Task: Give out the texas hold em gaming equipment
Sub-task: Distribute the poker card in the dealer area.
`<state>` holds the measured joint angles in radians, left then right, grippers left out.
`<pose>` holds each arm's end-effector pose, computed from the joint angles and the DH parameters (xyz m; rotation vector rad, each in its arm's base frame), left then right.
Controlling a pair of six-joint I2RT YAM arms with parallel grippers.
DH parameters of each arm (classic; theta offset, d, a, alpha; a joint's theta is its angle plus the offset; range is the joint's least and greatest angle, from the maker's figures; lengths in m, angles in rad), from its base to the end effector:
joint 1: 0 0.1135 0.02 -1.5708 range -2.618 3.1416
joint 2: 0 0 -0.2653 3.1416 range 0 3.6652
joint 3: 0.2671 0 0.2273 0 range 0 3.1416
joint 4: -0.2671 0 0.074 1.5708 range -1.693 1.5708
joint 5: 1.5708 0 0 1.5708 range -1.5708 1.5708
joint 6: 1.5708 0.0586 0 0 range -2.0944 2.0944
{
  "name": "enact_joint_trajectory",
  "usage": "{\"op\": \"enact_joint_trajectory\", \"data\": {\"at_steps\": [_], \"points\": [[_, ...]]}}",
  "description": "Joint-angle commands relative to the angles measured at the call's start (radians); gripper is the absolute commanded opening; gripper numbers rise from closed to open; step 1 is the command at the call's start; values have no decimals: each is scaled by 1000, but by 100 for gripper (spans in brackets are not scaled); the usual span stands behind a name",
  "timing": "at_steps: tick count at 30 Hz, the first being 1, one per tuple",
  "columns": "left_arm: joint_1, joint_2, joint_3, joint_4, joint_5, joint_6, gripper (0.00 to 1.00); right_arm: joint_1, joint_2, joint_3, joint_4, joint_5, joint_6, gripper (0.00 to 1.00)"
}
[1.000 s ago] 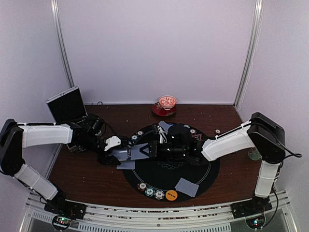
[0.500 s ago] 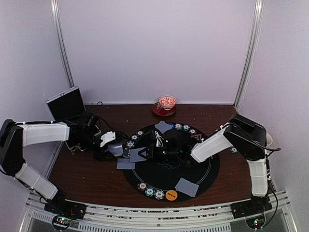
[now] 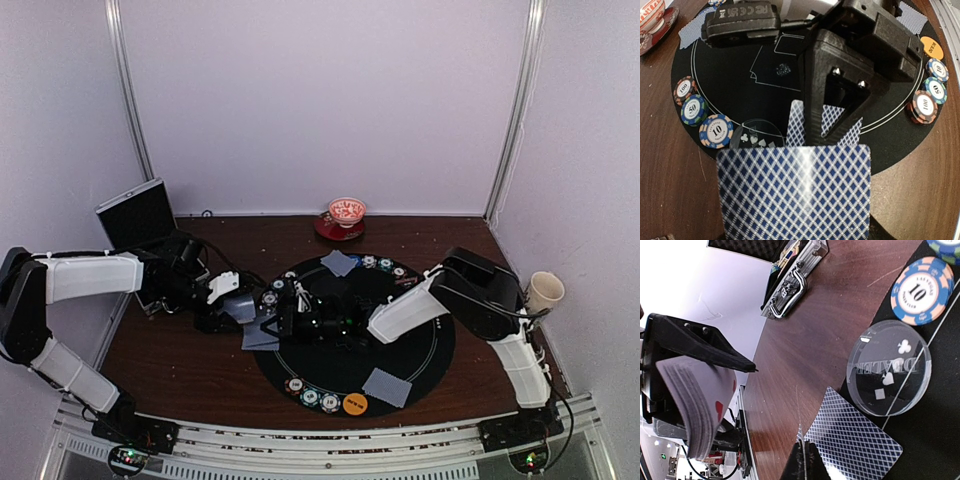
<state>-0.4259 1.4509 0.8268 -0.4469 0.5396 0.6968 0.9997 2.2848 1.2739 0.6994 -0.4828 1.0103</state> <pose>0.2251 -0.1352 0.1884 1.4893 2.0348 -0.6026 0.2370 0.4192 0.1215 -0.3939 2.2651 1.6905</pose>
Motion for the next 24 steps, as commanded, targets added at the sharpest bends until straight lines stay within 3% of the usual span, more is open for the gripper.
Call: {"op": "enact_joint_trajectory", "data": {"at_steps": [1, 6, 16, 24], "points": [[6, -26, 21, 5, 30, 15, 58, 12, 38, 36, 9, -10, 13, 0], [6, -25, 21, 5, 32, 15, 58, 14, 47, 50, -24, 3, 0, 0], [6, -21, 23, 5, 35, 15, 58, 16, -19, 38, -130, 82, -63, 23], [6, -20, 24, 3, 36, 17, 58, 19, -124, -6, -229, 184, -125, 33]]}}
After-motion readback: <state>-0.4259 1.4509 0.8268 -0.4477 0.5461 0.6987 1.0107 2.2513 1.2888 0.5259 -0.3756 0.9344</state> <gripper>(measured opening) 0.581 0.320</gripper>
